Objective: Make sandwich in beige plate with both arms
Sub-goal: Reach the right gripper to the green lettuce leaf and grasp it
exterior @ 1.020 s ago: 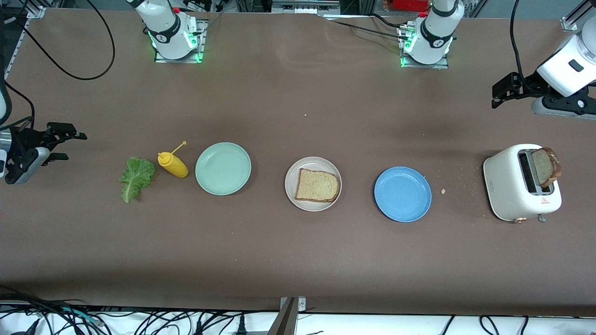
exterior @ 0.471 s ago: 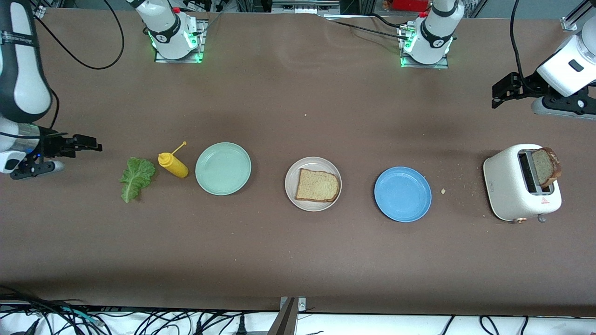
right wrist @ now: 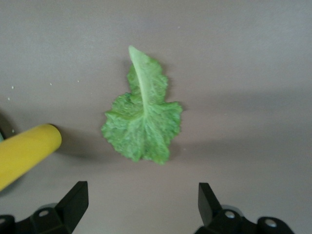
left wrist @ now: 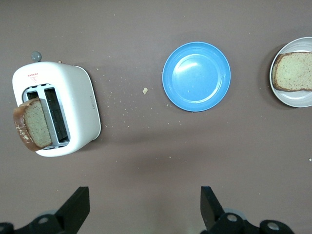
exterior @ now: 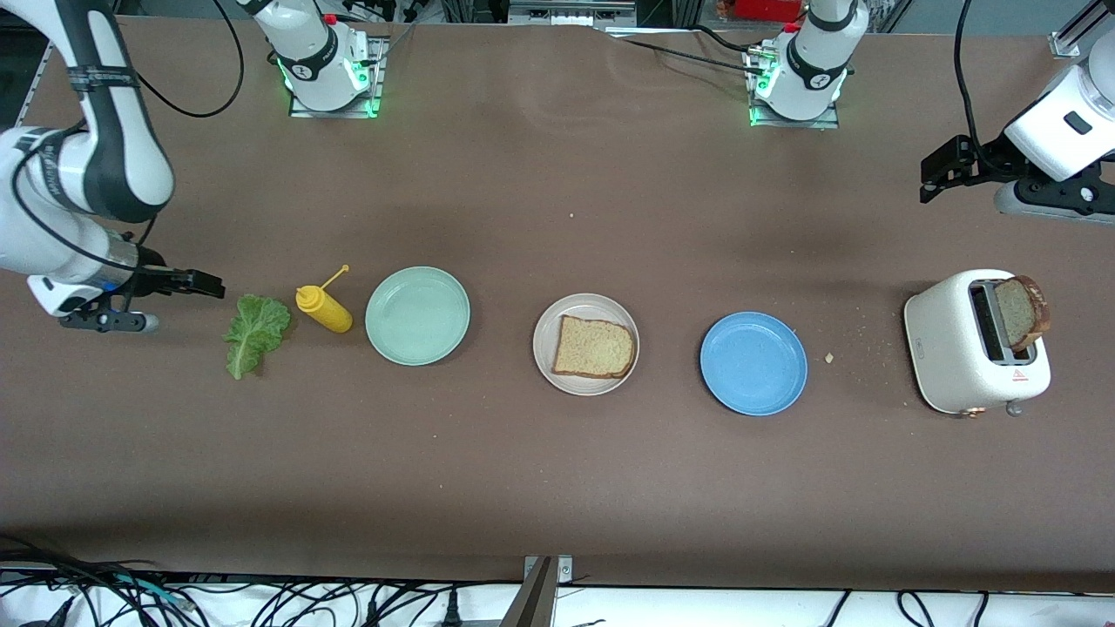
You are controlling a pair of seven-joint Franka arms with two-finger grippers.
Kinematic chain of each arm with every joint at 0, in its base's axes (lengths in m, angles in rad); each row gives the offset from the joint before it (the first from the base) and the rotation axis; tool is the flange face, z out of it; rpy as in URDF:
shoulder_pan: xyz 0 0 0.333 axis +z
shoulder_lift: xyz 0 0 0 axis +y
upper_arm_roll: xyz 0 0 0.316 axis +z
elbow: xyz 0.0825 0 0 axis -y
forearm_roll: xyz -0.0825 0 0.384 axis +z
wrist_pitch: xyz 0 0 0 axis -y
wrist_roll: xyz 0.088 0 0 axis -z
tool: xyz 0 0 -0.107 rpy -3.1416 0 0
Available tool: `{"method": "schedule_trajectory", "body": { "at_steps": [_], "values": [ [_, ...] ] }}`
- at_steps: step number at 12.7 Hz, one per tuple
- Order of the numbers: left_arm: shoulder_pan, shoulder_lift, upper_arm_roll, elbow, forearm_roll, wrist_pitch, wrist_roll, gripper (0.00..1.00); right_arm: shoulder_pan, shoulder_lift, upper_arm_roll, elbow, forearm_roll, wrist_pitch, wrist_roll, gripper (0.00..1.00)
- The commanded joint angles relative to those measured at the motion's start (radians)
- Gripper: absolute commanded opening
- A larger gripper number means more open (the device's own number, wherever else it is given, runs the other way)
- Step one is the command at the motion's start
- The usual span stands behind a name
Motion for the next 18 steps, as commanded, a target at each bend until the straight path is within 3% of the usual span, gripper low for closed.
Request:
{"method": "schedule_trajectory", "body": {
  "at_steps": [1,5,11,17,18],
  "values": [
    [0.006,-0.006,-0.001,-0.003,-0.006,-0.005,0.023,1.00,-0.023,-0.040,0.039,-0.101,-0.026,0.099,0.075,1.00],
    [0.006,-0.006,-0.001,-0.003,-0.004,-0.005,0.023,1.00,-0.033,-0.009,0.039,-0.165,-0.027,0.203,0.075,1.00],
    [0.006,-0.006,-0.001,-0.003,-0.004,-0.005,0.023,1.00,-0.042,0.135,0.036,-0.143,-0.090,0.384,0.074,1.00],
    [0.006,-0.006,-0.001,-0.003,-0.004,-0.005,0.023,1.00,-0.040,0.242,0.030,-0.103,-0.093,0.461,0.072,0.99],
    [0.006,-0.006,-0.001,-0.003,-0.004,-0.005,0.023,1.00,-0.042,0.261,0.029,-0.105,-0.093,0.485,0.070,0.94]
  ]
}}
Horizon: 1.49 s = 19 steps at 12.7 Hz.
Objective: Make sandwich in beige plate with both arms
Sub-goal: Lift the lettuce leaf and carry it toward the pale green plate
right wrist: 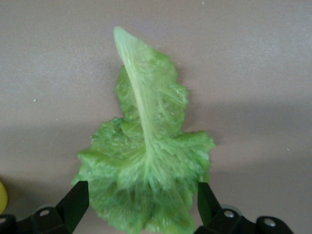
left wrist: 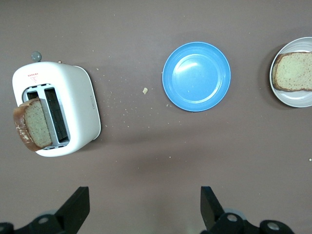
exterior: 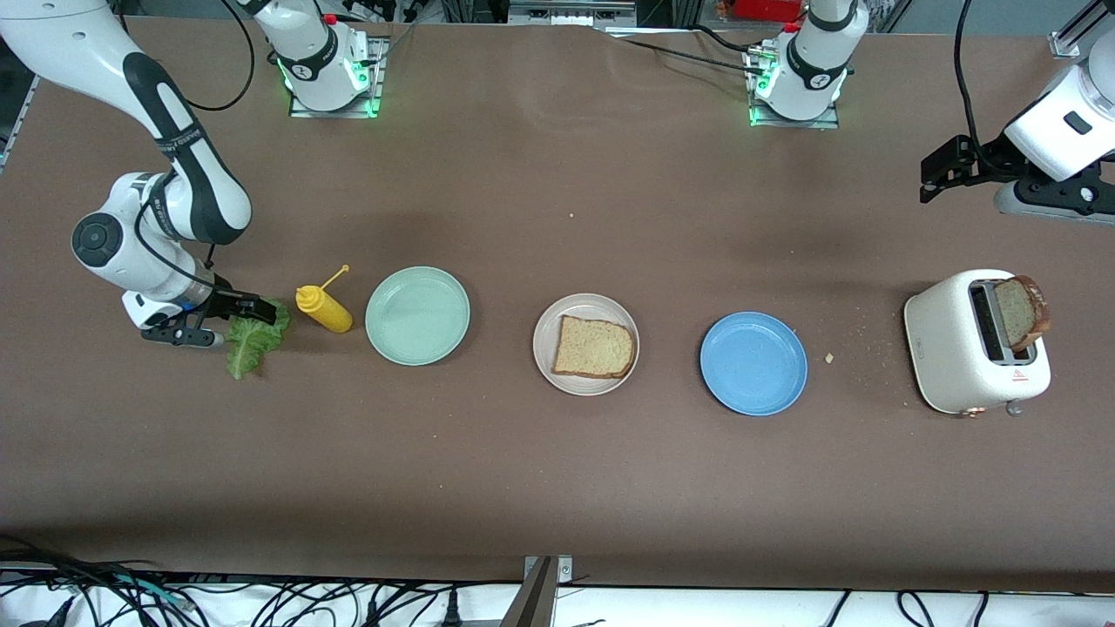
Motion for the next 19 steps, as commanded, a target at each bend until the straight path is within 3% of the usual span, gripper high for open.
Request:
{"method": "schedule_trajectory", "body": {
  "at_steps": [1,4,7,11,19],
  "values": [
    [0.006,-0.006,-0.002,-0.003,-0.004,-0.005,0.023,1.00,-0.018,0.055,0.006,0.019,-0.025,0.051,0.014,0.85],
    [0.006,-0.006,-0.002,-0.003,-0.004,-0.005,0.023,1.00,-0.017,0.057,0.006,0.019,-0.021,0.051,0.017,0.31],
    [0.006,-0.006,-0.002,-0.003,-0.004,-0.005,0.023,1.00,-0.017,0.057,0.006,0.033,-0.016,0.048,0.023,0.01],
    [0.006,-0.006,-0.002,-0.003,-0.004,-0.005,0.023,1.00,-0.013,0.006,0.006,0.033,-0.016,0.022,0.023,0.00],
    [0.006,-0.006,-0.002,-0.003,-0.004,-0.005,0.024,1.00,0.008,-0.218,0.017,0.034,-0.028,-0.246,0.011,0.00]
  ]
}}
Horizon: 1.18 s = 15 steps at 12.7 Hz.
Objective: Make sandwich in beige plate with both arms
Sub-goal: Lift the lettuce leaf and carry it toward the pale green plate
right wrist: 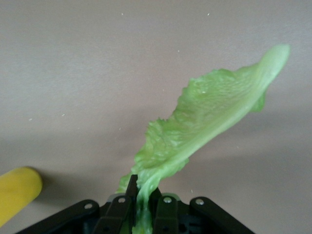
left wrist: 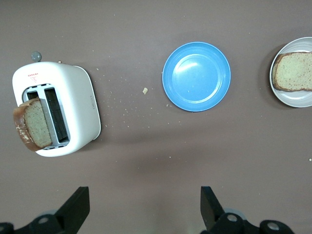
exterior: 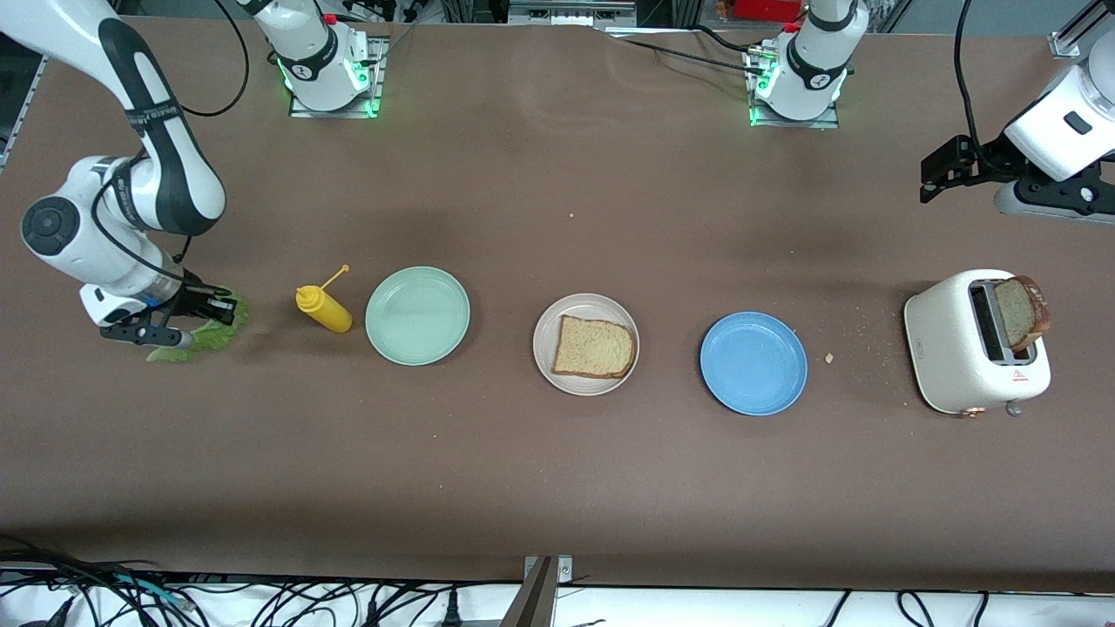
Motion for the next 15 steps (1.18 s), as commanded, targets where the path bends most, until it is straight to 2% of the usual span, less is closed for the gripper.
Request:
{"method": "schedule_trajectory", "body": {
  "at_steps": [1,3,6,8,15],
  "values": [
    [0.007,-0.006,-0.002,-0.003,-0.004,-0.005,0.024,1.00,0.013,-0.087,0.016,-0.016,-0.020,-0.074,-0.001,0.00],
    [0.006,-0.006,-0.002,-0.003,-0.004,-0.005,0.024,1.00,0.016,-0.130,0.038,0.005,-0.020,-0.135,-0.001,0.00],
    [0.006,-0.006,-0.002,-0.003,-0.004,-0.005,0.023,1.00,0.045,-0.149,0.049,0.117,-0.015,-0.310,0.001,0.00],
    [0.006,-0.006,-0.002,-0.003,-0.004,-0.005,0.024,1.00,0.056,-0.157,0.084,0.172,-0.006,-0.376,0.005,0.00],
    [0.006,-0.006,-0.002,-0.003,-0.004,-0.005,0.024,1.00,0.180,-0.132,0.164,0.252,0.092,-0.388,0.028,0.00]
  ]
}}
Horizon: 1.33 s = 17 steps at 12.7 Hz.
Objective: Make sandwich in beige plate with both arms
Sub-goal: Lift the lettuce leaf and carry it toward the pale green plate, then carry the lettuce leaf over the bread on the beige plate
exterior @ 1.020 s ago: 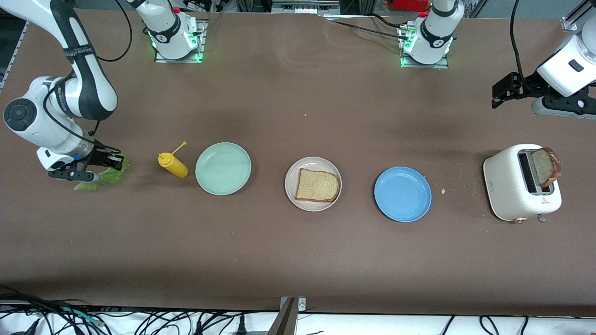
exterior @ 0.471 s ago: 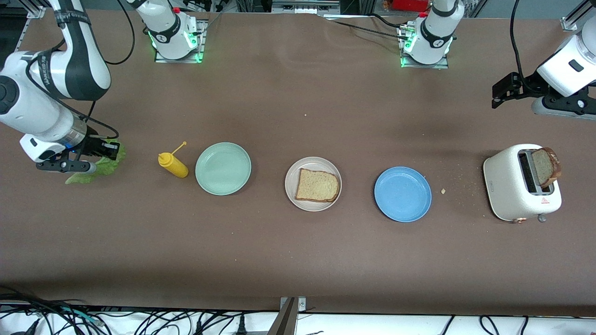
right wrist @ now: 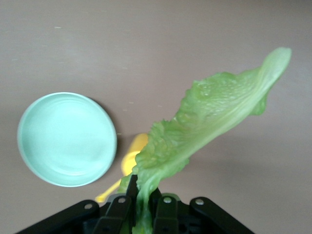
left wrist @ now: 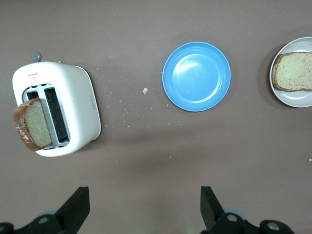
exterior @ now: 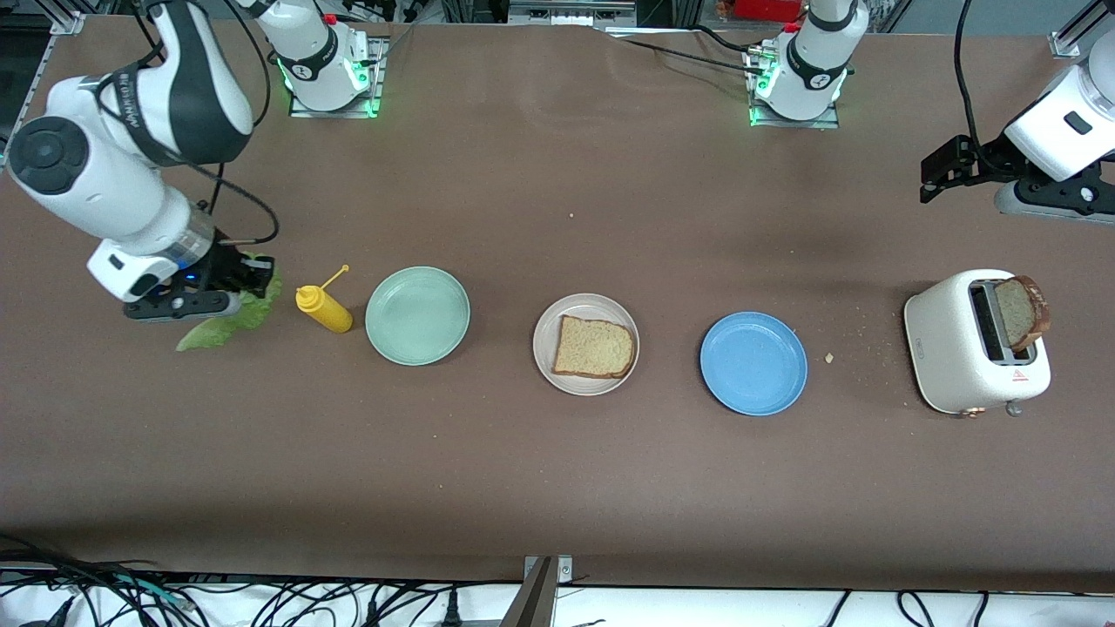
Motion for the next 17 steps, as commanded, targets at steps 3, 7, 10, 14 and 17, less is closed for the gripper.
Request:
{"method": "schedule_trajectory", "body": {
  "at_steps": [3,7,10,14,17],
  "values": [
    [0.007,-0.006,0.000,-0.003,-0.004,-0.005,0.024,1.00,0.094,0.059,0.019,0.080,0.164,0.004,0.019,0.00],
    [0.007,-0.006,0.001,-0.003,-0.004,-0.005,0.024,1.00,0.197,0.148,0.019,0.120,0.210,0.076,0.020,0.00],
    [0.007,-0.006,0.001,-0.003,-0.004,-0.005,0.024,1.00,0.268,0.219,0.019,0.122,0.210,0.197,0.020,0.00],
    [0.007,-0.006,0.001,-0.003,-0.004,-0.005,0.024,1.00,0.366,0.331,0.017,0.159,0.210,0.372,0.020,0.00],
    [0.009,-0.006,0.003,-0.005,-0.004,-0.005,0.024,1.00,0.415,0.406,0.017,0.188,0.210,0.464,0.020,0.00]
  ]
}}
